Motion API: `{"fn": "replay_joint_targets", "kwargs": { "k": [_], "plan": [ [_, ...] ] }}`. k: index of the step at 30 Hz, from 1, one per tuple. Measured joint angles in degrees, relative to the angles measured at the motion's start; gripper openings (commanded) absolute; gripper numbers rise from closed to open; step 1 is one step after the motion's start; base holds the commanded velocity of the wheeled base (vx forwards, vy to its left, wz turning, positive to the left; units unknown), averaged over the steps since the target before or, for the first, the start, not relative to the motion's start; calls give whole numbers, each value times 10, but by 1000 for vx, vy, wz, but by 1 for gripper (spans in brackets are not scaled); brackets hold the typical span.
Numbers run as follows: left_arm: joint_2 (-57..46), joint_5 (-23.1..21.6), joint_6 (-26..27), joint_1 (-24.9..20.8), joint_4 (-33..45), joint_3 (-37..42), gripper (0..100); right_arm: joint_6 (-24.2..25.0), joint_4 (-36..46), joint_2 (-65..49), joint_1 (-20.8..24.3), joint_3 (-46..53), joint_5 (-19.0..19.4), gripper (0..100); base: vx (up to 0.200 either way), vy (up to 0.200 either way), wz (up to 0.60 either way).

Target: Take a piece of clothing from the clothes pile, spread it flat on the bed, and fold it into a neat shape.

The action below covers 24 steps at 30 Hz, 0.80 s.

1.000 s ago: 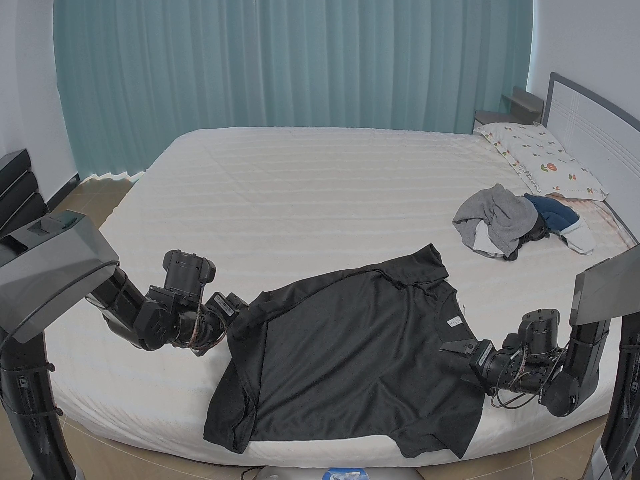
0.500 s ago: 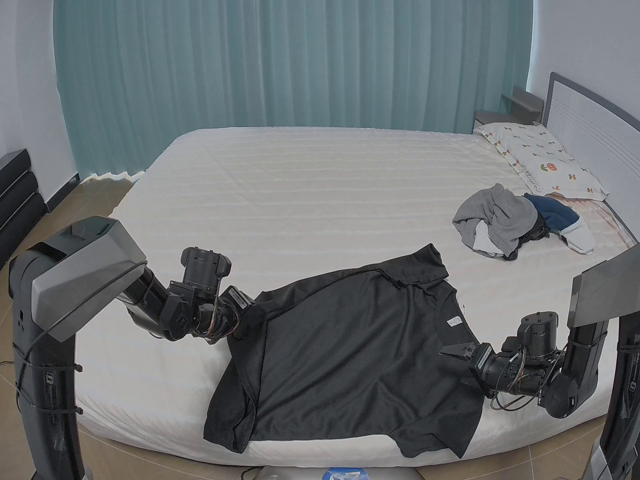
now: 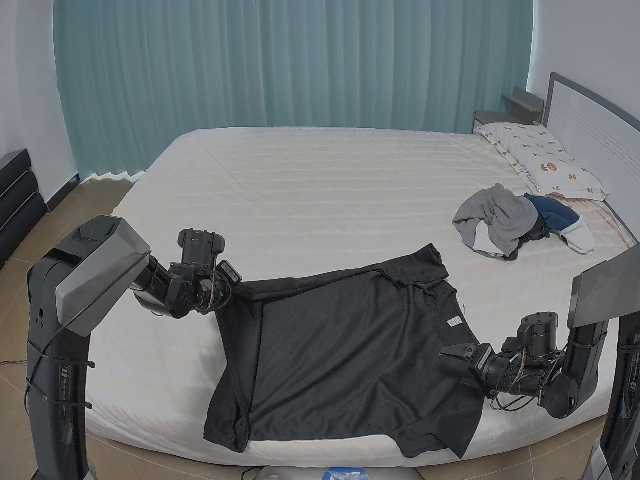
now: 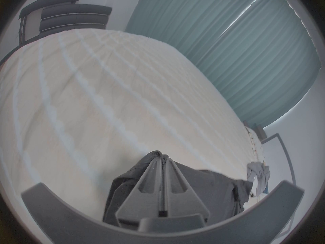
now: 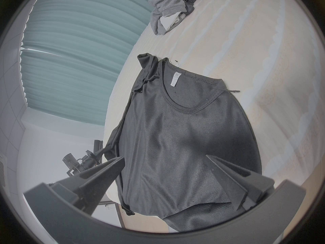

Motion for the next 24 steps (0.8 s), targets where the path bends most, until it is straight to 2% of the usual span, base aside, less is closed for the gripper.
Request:
{"fn": "replay_joint_targets", "kwargs": {
  "k": [5, 13, 20, 21, 24],
  "plan": [
    [23, 6, 20, 16, -2, -66, 0, 0, 0, 0, 0, 0, 0, 100, 0, 0, 0],
    [87, 39, 47, 26, -5, -155, 0, 0, 0, 0, 0, 0, 0, 100, 0, 0, 0],
    [118, 43, 52, 27, -1, -187, 0, 0, 0, 0, 0, 0, 0, 100, 0, 0, 0],
    [121, 44, 52, 27, 0, -187, 100, 0, 0, 0, 0, 0, 0, 100, 0, 0, 0],
    [126, 50, 52, 28, 4, -189, 100, 0, 0, 0, 1, 0, 0, 100, 0, 0, 0]
  ]
}}
